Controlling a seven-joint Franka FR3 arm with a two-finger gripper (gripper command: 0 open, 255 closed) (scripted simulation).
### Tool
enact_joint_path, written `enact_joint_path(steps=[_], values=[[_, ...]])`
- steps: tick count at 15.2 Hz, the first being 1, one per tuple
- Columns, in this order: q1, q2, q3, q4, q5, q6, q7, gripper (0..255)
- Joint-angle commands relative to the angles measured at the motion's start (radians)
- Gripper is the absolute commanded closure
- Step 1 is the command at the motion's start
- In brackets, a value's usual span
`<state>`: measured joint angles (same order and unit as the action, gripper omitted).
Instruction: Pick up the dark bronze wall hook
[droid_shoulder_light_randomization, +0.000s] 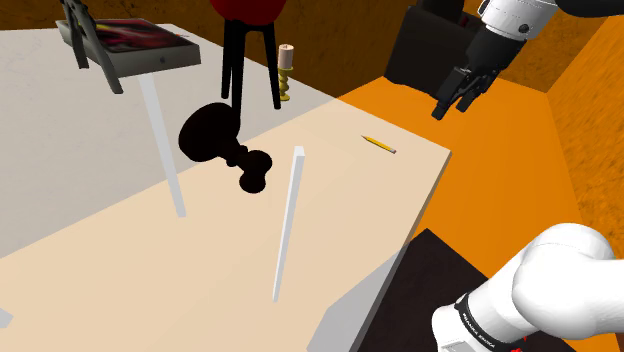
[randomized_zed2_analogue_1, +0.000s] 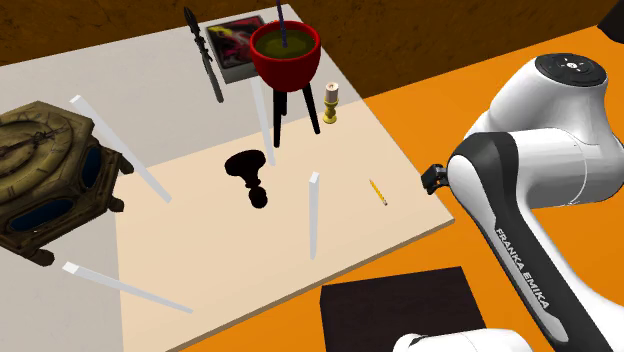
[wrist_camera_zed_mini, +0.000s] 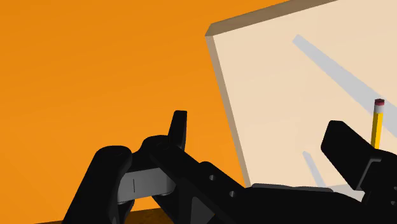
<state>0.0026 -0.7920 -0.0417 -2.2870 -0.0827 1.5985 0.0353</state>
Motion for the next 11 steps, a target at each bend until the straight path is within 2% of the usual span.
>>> enact_joint_path(steps=[1, 11], values=[[0.000, 0.000, 0.000, 0.000, 0.000, 0.000, 0.000, 0], [0.064, 0.117, 0.209, 0.078, 0.116, 0.047, 0.224, 0]])
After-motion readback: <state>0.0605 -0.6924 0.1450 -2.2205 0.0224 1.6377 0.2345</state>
